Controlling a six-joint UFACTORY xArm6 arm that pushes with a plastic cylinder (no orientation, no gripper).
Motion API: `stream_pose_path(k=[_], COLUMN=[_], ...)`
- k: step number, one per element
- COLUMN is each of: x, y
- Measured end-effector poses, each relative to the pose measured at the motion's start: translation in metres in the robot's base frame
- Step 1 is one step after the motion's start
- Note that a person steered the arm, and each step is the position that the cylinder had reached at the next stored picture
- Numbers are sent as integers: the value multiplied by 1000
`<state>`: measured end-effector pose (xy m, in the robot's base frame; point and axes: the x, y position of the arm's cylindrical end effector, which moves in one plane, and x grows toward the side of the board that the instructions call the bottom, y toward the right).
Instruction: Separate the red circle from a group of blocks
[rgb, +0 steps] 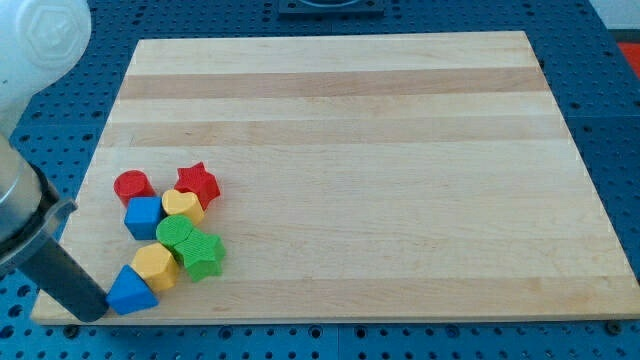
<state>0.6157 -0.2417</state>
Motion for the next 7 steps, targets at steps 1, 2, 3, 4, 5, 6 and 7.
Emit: stream_pose_path(k=[1, 2, 3, 4, 5, 6, 7], x=[-20, -68, -65, -53, -62, -102, -153], y=[-21, -12, -6, 4, 17, 17, 21])
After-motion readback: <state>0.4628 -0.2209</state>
